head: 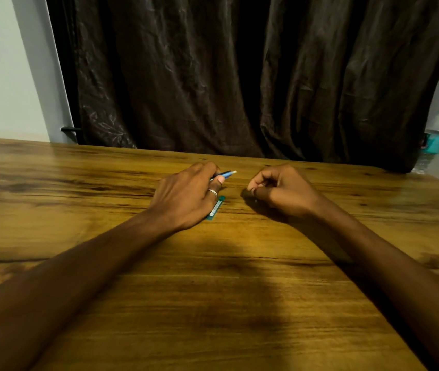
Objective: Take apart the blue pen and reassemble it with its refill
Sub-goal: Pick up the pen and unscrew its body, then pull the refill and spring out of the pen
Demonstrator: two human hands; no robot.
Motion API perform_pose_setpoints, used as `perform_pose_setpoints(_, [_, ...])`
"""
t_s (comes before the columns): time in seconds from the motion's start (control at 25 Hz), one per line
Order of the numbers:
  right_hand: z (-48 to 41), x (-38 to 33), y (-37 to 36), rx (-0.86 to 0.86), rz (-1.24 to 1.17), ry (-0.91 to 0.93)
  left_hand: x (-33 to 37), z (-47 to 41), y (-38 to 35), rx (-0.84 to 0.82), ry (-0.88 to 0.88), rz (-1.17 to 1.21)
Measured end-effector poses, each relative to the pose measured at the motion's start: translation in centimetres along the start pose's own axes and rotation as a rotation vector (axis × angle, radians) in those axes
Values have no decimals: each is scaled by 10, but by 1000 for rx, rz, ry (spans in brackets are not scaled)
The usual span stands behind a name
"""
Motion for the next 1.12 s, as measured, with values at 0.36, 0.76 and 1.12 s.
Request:
perform_pose_setpoints(0.36, [-1, 0, -2, -72, 273, 56, 3, -1, 2, 2, -10, -12])
perform_pose_setpoints(0.76, [-8, -6, 14, 60, -103, -19, -5, -4, 17, -41, 123, 531])
perform_pose_setpoints(1.12, [-5, -17, 8, -13, -197, 152, -1, -3, 16, -95, 72, 549])
Point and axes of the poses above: each hand's wrist, its own z-axis away from the middle knuckle, its own y-axis out of the back of the hand, x = y × z, the point moved 2 cm from there along -z, towards the middle knuckle, and after that the axes turned 3 degrees about -y, right-handed, at the moved point
